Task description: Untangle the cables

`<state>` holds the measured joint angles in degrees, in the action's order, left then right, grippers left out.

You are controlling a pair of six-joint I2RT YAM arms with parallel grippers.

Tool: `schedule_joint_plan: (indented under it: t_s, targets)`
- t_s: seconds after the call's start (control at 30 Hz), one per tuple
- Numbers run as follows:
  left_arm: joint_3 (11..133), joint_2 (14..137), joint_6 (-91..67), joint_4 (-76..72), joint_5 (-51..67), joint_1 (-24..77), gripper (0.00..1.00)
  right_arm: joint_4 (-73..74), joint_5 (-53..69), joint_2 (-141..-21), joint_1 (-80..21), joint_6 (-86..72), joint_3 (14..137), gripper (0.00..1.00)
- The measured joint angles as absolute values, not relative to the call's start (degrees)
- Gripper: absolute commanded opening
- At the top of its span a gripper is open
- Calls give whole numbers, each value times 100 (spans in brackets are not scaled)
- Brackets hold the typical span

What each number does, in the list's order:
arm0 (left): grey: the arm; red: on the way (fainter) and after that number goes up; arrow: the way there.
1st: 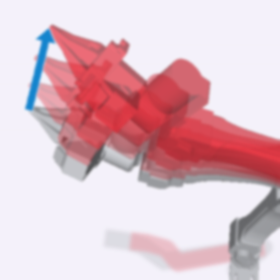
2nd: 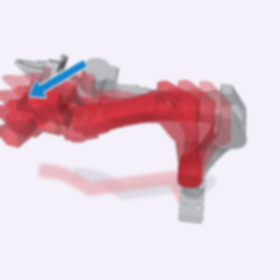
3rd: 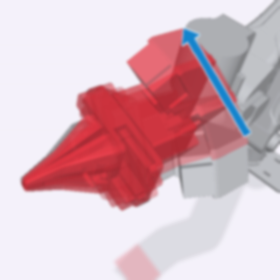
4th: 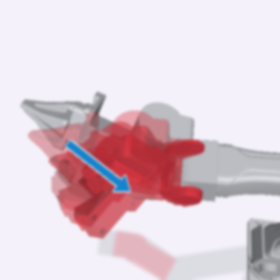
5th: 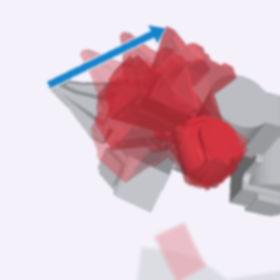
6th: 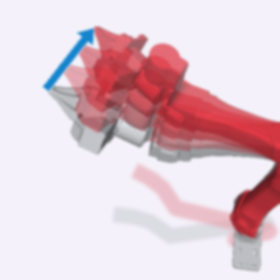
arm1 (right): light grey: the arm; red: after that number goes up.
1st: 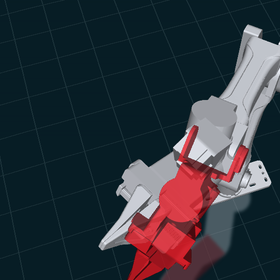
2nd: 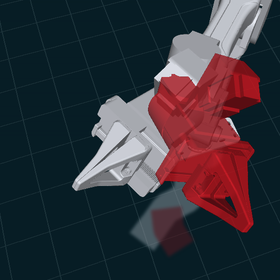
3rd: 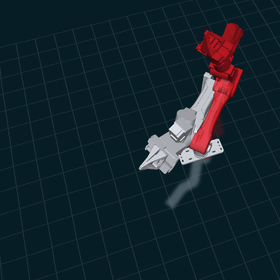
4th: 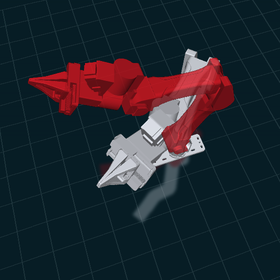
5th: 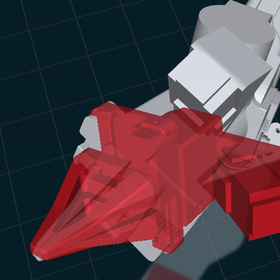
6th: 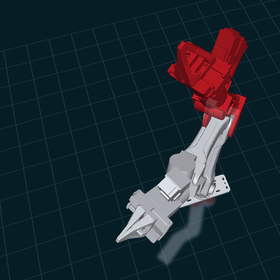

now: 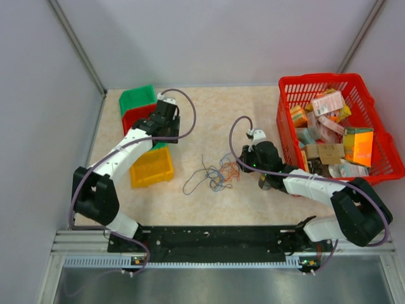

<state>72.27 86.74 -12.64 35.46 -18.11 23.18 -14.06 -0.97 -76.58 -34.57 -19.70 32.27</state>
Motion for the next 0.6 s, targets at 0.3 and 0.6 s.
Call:
schedule_joint_plan:
  t_s: [0.3,0.6]
  targets:
    - [7336,9249,-1317,3726,-1894,2318,41,-1406,-97,-7658,-3457,-1970,3227,16]
    - [7067,9011,-1413,3640,-2082,2294,0,-1406,-97,-7655,-3457,-1970,3227,16]
